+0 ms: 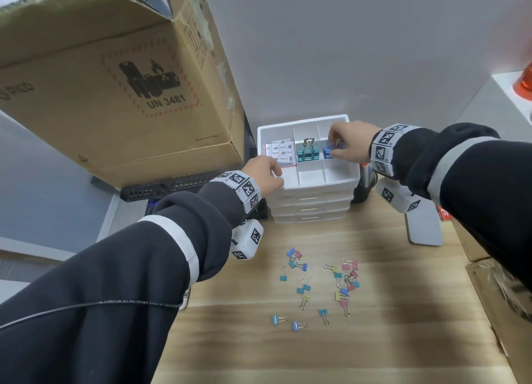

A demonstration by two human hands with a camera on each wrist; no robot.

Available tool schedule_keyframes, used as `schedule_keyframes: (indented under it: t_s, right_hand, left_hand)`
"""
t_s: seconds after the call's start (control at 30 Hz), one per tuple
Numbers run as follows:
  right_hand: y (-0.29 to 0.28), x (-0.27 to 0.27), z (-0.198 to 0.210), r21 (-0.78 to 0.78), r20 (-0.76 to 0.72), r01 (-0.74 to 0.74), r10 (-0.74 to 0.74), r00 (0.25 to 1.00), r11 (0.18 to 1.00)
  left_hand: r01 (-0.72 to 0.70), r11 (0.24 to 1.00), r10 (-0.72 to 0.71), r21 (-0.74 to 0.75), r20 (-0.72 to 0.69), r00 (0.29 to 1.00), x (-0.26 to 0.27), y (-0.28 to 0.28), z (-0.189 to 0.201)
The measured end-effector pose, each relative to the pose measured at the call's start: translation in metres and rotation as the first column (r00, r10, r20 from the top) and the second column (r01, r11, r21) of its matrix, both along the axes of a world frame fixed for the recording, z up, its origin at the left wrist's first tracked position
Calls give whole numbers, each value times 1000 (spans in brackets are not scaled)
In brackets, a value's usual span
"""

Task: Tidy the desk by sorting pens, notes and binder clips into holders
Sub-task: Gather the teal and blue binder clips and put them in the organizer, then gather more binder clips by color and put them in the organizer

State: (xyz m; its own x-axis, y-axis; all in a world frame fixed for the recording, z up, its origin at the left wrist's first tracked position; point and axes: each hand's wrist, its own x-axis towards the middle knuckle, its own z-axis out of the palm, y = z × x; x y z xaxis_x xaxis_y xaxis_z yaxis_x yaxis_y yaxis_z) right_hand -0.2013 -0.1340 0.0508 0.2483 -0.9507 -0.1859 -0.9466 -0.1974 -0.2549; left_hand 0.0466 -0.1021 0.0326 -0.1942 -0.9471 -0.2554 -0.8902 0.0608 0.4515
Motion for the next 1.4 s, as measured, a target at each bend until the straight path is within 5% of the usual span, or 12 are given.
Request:
schedule_keyframes:
  t_s: [0.17, 0.4, 0.53, 0.87, 1.1, 1.2, 1.4]
  right_hand:
    - [19, -2, -2, -6, 54, 33, -33, 998, 999]
    - [71, 5, -9, -308, 209, 24, 43, 977, 951]
    - [90, 13, -31, -327, 228, 29, 49, 972, 945]
    - [139, 17, -94, -169, 171, -60, 89, 981, 984]
    - [167, 6, -177, 361, -80, 7, 23, 997, 933]
    - [180, 0, -203, 442, -92, 69, -31, 995, 894]
    - [193, 1, -230, 438, 0, 55, -61, 998, 897]
  left_hand:
    - [-11, 1000, 11, -4, 10, 1000, 2, 14, -2]
    - [-1, 999, 0, 52, 20, 1000, 11, 45, -22]
    - [-1, 995, -3, 104, 37, 999, 20, 65, -44]
    - [-17, 931, -50, 365, 174, 983, 33, 113, -85]
    - [-69, 793, -154, 605, 309, 938, 40, 157, -141]
    - [-40, 744, -232, 667, 314, 921, 38, 175, -160]
    - [88, 804, -319, 588, 302, 898, 35, 197, -192]
